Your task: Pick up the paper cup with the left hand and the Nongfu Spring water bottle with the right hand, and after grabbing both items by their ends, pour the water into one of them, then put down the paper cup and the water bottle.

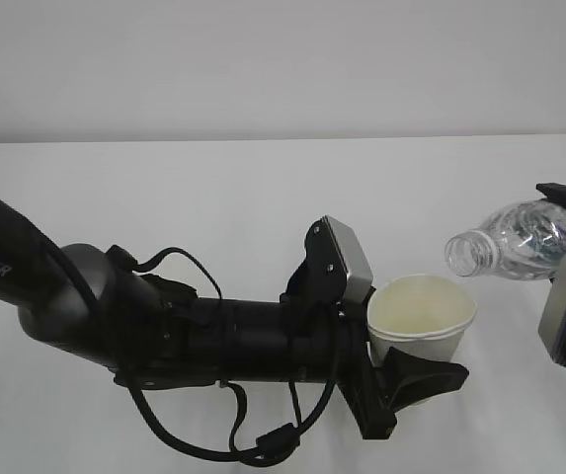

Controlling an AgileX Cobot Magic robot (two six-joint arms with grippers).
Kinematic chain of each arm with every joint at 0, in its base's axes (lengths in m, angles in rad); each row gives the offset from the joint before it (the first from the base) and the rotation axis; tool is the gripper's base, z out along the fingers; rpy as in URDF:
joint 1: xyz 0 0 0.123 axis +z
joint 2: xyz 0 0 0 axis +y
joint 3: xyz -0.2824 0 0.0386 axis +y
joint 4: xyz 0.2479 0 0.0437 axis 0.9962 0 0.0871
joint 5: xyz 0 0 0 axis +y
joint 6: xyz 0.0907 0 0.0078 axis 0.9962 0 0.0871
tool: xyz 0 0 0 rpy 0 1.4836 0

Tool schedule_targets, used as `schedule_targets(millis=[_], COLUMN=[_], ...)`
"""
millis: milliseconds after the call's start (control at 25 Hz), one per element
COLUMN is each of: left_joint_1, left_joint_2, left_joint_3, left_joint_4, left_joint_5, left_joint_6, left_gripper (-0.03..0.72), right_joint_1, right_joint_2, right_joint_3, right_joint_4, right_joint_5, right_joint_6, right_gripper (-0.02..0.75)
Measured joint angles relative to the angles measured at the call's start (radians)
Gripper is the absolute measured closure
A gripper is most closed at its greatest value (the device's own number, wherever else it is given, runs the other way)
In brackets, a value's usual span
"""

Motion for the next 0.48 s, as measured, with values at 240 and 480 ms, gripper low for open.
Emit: schedule_targets(millis=[240, 480], left_joint_1=[0.000, 0.000], left_joint_2=[0.000, 0.000], left_joint_3=[0.000, 0.000], left_joint_4=[-0.013, -0.016], left_joint_5=[0.000, 0.000], left_joint_6=[0.000, 0.000], left_gripper=[0.242, 0.242], right_joint_1=[0.000, 0.000], right_joint_2=[0.000, 0.000], right_joint_3=[0.000, -0.031], right_joint_4=[0.000, -0.002], right_joint_5=[0.000, 0.002], right_joint_6=[-0.002, -0.011], right_gripper=[0.311, 0.311])
